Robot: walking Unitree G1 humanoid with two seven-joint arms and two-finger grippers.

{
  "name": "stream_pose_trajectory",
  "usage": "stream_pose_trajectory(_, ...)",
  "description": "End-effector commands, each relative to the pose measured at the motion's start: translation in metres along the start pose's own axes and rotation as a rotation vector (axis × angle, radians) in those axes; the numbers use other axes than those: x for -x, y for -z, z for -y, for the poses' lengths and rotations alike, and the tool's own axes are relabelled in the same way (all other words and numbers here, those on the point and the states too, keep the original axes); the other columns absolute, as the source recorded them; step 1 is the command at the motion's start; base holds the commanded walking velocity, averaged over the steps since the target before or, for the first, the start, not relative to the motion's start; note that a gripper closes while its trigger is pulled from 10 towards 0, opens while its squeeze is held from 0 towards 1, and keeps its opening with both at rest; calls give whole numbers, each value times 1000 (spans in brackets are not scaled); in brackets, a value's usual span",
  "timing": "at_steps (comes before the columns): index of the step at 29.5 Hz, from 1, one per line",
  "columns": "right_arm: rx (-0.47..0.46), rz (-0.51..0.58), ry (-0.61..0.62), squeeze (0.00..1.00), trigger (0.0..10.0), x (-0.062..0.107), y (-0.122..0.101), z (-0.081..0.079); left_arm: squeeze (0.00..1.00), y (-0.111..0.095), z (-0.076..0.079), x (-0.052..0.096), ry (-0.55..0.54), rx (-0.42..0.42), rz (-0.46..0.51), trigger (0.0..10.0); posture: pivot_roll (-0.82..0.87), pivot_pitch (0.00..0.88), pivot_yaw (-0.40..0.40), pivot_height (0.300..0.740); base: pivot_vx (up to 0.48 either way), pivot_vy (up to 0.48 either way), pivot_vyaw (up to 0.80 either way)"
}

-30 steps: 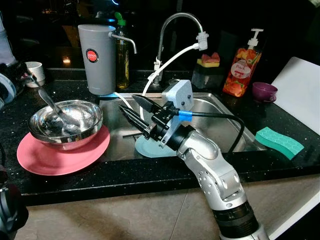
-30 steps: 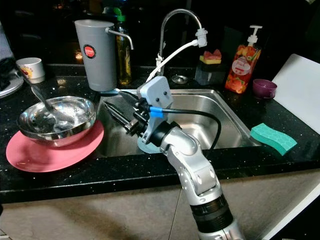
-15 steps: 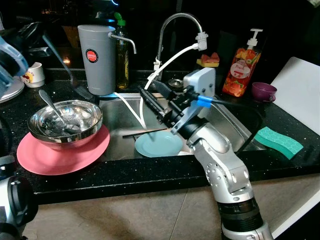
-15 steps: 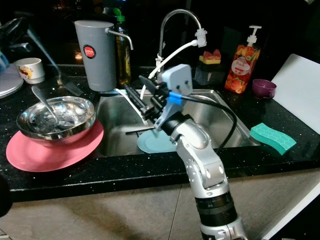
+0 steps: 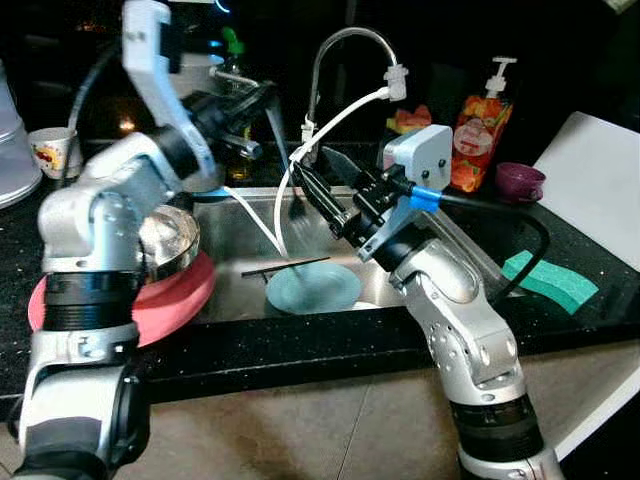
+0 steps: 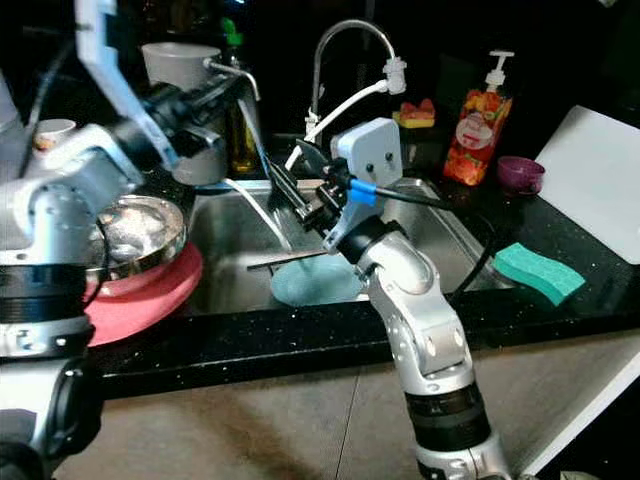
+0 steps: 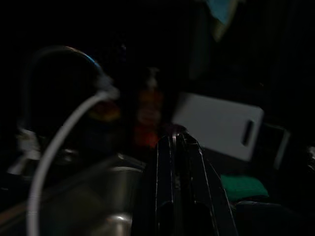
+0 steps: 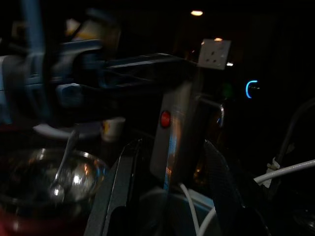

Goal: Kitchen organization

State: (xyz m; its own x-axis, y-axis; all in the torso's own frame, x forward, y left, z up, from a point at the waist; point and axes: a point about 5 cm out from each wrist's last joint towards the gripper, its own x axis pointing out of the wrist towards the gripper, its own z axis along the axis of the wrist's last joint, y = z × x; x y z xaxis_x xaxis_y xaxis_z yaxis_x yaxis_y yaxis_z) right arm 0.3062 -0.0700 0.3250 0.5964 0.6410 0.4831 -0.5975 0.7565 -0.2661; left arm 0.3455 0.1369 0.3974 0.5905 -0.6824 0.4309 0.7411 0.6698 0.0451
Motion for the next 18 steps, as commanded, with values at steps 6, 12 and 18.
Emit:
stream_pose_trajectory(6,10,-71,-41,0,10000,4,11,-7,0,7,11,-7,87,-17,-18,10000,16,64,-42,740,0,0,0)
stream_pose_trajectory(12,20,-116,15,0,10000,5,19,0,0,8,18,-6,144,-27,-20,10000,19,66,-44,740,0,0,0)
stream_pose_trajectory(18,30,-100,116,0,10000,3,17,12,0,13,18,-5,154,-51,-51,10000,19,66,-44,740,0,0,0)
